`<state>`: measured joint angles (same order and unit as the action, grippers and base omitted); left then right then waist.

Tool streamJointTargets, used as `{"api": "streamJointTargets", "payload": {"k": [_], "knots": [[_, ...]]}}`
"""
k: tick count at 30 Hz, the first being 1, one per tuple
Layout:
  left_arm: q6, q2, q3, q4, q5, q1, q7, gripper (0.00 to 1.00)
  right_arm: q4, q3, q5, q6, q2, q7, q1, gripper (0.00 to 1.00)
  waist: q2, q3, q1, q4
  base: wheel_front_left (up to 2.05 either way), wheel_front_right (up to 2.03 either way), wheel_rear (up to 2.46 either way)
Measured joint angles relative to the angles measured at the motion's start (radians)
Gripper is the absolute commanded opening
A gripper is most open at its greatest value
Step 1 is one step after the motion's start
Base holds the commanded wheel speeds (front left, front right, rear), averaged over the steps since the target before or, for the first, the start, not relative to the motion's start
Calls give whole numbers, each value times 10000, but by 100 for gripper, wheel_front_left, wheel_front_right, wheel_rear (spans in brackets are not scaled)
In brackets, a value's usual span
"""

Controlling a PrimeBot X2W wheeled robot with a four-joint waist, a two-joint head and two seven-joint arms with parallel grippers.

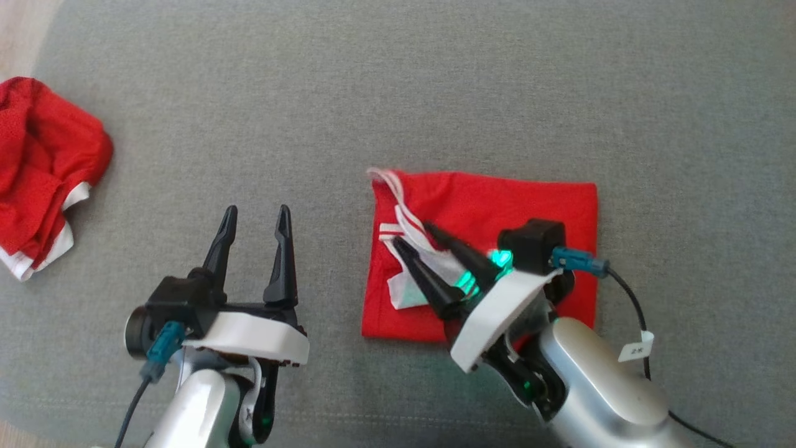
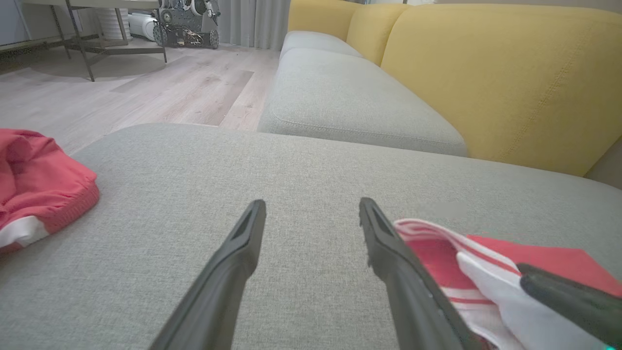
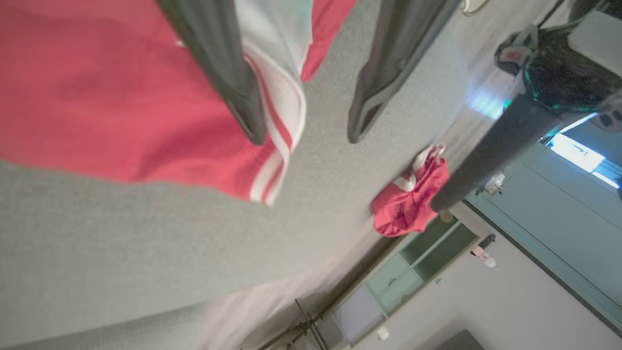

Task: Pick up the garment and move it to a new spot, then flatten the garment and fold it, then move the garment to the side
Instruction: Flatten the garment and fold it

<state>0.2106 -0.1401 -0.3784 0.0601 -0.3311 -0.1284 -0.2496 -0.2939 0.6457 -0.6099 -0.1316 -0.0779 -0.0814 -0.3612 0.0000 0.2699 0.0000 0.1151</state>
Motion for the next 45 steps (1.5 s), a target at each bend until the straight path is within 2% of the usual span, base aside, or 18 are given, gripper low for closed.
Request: {"api": "streamJointTargets", "payload": {"k": [6, 9, 15, 16, 23, 27, 35, 45], "knots": [[-8, 35, 58, 56, 134, -5, 0, 100, 932, 73, -230, 0, -36, 867, -207, 100, 0, -71, 0, -230, 0, 0, 0], [-10, 31, 94, 73, 144, -3, 0, 100, 1511, -297, -295, 0, -311, 1179, -196, 100, 0, -148, 0, -371, 0, 0, 0], [8, -19, 201, 100, 236, 9, 0, 100, 1958, -2274, 207, 0, -965, 1373, 303, 100, 0, -317, 0, -721, 0, 0, 0], [8, -19, 201, 100, 236, 9, 0, 100, 1958, -2274, 207, 0, -965, 1373, 303, 100, 0, -317, 0, -721, 0, 0, 0], [19, -171, 328, 104, 234, 46, 2, 100, 2328, -4755, 1237, 0, -1499, 1338, 1796, 100, 0, -583, 0, -1033, 0, 0, 0], [92, -316, 355, 50, 234, 117, 17, 100, 2905, -5708, 1758, 0, -1546, 1149, 2420, 100, 0, -729, 0, -1176, 0, 0, 0], [190, -569, 359, -263, 234, 757, 205, 100, 3848, -6316, 2504, 0, -1323, 675, 3404, 100, 0, -1226, 0, -1298, 0, 0, 0], [274, -823, 357, -311, 199, 1428, 324, 100, 4253, -6592, 2978, 0, -988, 330, 4290, 100, 0, -2024, 0, -1263, 0, 0, 0]]}}
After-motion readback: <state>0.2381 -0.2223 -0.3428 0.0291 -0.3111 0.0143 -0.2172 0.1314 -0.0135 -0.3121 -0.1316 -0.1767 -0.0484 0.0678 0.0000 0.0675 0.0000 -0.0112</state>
